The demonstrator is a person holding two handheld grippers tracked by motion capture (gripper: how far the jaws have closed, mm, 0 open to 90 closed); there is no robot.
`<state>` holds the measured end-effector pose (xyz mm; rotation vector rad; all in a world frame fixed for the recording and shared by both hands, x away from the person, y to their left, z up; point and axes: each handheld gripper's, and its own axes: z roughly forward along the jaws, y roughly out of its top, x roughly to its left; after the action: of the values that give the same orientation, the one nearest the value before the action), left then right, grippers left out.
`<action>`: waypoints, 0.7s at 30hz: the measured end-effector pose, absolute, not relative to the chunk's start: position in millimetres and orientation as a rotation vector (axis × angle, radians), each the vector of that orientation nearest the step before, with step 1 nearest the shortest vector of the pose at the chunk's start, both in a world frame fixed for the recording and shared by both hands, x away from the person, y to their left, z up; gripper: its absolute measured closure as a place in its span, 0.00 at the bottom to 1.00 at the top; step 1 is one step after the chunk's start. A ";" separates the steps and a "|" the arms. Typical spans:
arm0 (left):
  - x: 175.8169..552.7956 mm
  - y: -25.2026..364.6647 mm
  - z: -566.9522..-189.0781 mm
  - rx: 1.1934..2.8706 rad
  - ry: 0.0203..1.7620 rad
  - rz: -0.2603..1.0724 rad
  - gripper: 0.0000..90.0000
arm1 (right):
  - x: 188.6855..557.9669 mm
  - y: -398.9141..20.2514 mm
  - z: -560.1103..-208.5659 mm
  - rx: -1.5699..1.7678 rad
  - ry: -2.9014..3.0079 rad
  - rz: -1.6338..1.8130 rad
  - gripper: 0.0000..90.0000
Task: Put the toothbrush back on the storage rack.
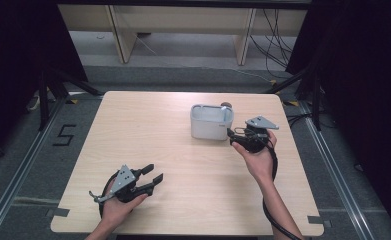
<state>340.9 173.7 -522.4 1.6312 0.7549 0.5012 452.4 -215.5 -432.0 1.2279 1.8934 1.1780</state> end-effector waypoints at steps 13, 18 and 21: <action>340.0 173.3 -522.3 1.630 0.759 0.507 0.50 | 408.2 -227.3 -440.5 1.184 1.970 1.139 0.25; 339.8 173.4 -522.4 1.628 0.761 0.508 0.50 | 395.7 -228.2 -448.1 1.164 2.000 1.137 0.25; 339.9 173.5 -522.4 1.627 0.763 0.508 0.50 | 389.3 -229.6 -453.6 1.153 2.007 1.139 0.25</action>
<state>339.9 173.5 -522.4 1.6274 0.7626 0.5075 389.3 -229.6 -453.6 1.1528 2.0073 1.1386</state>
